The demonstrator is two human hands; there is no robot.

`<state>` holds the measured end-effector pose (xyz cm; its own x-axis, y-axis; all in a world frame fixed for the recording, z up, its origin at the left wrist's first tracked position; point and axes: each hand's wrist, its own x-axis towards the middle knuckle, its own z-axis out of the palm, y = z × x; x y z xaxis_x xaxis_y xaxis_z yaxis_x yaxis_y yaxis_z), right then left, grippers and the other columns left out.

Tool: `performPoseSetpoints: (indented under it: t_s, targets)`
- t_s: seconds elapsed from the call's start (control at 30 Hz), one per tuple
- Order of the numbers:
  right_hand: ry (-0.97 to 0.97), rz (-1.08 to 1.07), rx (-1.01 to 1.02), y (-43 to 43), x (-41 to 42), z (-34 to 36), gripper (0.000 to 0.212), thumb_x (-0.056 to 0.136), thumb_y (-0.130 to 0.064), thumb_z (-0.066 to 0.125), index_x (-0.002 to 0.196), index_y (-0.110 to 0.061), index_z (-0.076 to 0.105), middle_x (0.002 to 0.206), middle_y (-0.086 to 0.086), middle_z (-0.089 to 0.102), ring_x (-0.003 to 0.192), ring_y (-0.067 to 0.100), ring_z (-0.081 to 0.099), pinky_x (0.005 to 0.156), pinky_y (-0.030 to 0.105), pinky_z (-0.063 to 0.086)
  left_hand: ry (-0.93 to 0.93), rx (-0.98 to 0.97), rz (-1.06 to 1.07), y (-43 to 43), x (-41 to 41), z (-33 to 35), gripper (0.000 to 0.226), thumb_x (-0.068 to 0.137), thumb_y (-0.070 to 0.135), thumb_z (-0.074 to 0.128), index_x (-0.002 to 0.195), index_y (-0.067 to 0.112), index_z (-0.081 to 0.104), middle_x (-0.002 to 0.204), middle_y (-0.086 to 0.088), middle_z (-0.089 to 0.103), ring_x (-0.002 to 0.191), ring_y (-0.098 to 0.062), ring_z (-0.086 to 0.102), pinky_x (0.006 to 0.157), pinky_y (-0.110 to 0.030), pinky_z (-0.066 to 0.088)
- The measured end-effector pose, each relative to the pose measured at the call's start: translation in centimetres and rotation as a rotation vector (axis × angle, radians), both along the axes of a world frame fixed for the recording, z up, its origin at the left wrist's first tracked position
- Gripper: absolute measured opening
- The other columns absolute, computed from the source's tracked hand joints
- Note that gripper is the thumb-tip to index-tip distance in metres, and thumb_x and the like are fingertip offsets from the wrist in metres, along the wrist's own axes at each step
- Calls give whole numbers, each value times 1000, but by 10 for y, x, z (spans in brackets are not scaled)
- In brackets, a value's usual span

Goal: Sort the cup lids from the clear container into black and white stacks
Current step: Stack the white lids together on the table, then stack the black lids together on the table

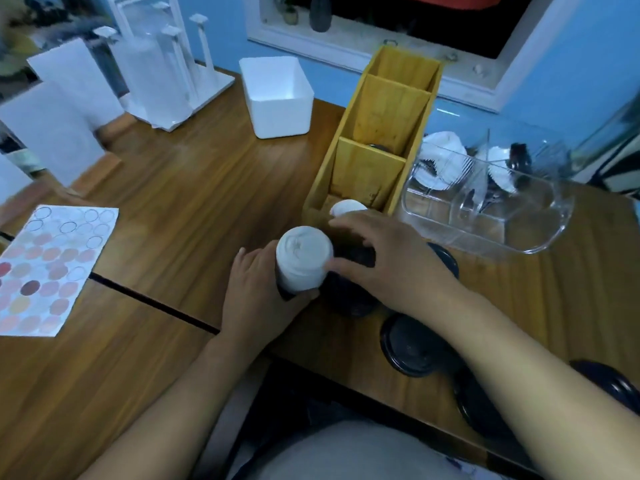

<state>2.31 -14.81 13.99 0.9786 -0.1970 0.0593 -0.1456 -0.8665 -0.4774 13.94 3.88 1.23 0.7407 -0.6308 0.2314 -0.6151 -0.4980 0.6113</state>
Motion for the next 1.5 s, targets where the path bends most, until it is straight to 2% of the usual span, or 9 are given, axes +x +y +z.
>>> performPoseSetpoints:
  t_s: [0.13,0.27,0.5,0.57,0.67,0.87,1.17,1.37,1.5]
  targets:
    - [-155,-205,28,-37,-98,-6,37,88,-47,63,119,-28,68,107,-19,62,98,3,61,88,16,46,2,85,44,6,-4,14,98,64,65,84,145,27,46,136,10,59,128,-19,53,119,-54,28]
    - [-83,-268,12,-49,-172,-29,30,87,-37,67,114,-23,71,105,-17,66,99,6,63,89,11,42,24,134,125,33,-36,19,100,65,57,88,146,15,45,136,-5,58,126,-29,51,107,-51,44]
    - [105,-254,-65,-48,-233,-69,50,85,-57,63,128,-32,62,130,-18,55,125,2,43,100,21,36,-16,152,-76,34,-126,27,86,74,52,83,144,15,49,140,3,54,131,-19,49,109,-42,44]
    - [140,-225,-113,-48,-241,-78,56,82,-59,65,130,-32,59,137,-15,51,130,7,40,100,26,40,-69,157,-185,14,-141,26,82,79,52,83,143,14,51,144,3,54,134,-20,49,112,-49,42]
    - [183,-171,-149,-48,-246,-82,63,77,-60,70,132,-30,57,141,-10,49,132,14,40,98,34,51,-107,166,-282,-19,-156,26,75,82,55,78,142,15,52,146,2,52,137,-21,47,118,-45,36]
    - [186,-112,-122,-45,-246,-85,69,71,-49,84,132,-29,57,138,-9,50,127,12,43,93,26,50,-231,187,-409,-57,-165,23,71,83,47,79,139,9,57,146,-5,52,136,-25,49,119,-40,34]
    - [246,-76,-73,-44,-247,-83,66,84,-52,70,143,-35,46,149,-16,37,138,4,25,102,17,27,-274,241,-429,-72,-156,21,73,81,49,78,139,11,57,144,-4,54,137,-26,47,119,-40,35]
    - [264,-83,2,-42,-250,-79,66,90,-51,62,150,-40,34,155,-23,23,142,-4,11,110,16,27,-234,221,-464,-72,-153,20,70,84,48,77,139,10,56,146,-4,51,138,-25,46,117,-39,38]
    - [241,-123,33,-42,-245,-75,72,89,-61,60,151,-41,31,153,-28,22,138,-12,9,109,6,8,-151,183,-493,-71,-154,21,69,80,46,82,135,12,57,144,-2,49,135,-22,46,112,-34,43]
